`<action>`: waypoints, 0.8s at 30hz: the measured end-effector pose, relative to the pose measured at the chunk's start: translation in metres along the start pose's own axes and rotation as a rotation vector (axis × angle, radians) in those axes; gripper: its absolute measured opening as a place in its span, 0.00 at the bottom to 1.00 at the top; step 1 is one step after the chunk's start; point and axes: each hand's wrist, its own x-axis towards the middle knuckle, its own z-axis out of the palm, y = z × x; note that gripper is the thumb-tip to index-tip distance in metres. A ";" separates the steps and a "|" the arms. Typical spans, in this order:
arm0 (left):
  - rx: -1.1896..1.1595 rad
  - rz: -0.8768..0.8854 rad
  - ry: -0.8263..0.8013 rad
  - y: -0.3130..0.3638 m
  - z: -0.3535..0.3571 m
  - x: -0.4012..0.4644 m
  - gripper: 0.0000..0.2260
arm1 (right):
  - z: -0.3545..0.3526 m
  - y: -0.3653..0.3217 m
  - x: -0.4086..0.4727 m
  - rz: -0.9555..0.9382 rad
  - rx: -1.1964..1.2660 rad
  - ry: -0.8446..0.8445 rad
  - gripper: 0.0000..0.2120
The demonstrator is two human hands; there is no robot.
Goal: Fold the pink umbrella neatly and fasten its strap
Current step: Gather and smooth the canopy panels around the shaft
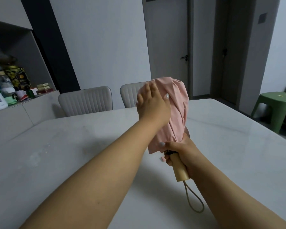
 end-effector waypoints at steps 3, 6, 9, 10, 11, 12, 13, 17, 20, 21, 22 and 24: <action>-0.417 -0.133 -0.035 0.000 -0.004 0.000 0.32 | -0.001 0.001 0.000 0.013 0.013 -0.013 0.16; -0.832 -0.263 -0.081 -0.008 -0.006 0.003 0.35 | -0.003 -0.002 0.000 0.043 0.025 -0.066 0.17; -1.200 -0.390 -0.211 -0.020 -0.009 0.000 0.29 | -0.006 -0.004 0.000 0.074 0.010 -0.138 0.16; -1.273 -0.405 -0.249 -0.024 -0.010 -0.002 0.24 | -0.007 -0.004 0.000 0.085 0.008 -0.161 0.17; -1.331 -0.409 -0.277 -0.029 -0.010 -0.005 0.20 | -0.007 -0.003 0.000 0.097 0.015 -0.184 0.16; -1.384 -0.408 -0.289 -0.033 -0.010 -0.007 0.18 | -0.007 -0.002 0.000 0.109 0.037 -0.204 0.15; -1.436 -0.405 -0.290 -0.036 -0.009 -0.010 0.17 | -0.007 -0.001 0.000 0.121 0.068 -0.221 0.15; -1.542 -0.371 -0.259 -0.036 -0.012 -0.016 0.18 | -0.007 0.003 -0.002 0.170 0.142 -0.252 0.16; -1.581 -0.334 -0.209 -0.034 -0.014 -0.012 0.18 | -0.007 0.005 0.000 0.217 0.173 -0.222 0.17; -1.594 -0.326 -0.182 -0.034 -0.014 -0.011 0.20 | -0.008 0.005 0.001 0.245 0.191 -0.208 0.20; -1.605 -0.327 -0.155 -0.034 -0.014 -0.010 0.24 | -0.009 0.006 0.003 0.275 0.222 -0.199 0.24; -1.609 -0.341 -0.122 -0.034 -0.012 -0.008 0.27 | -0.011 0.007 0.005 0.319 0.307 -0.231 0.34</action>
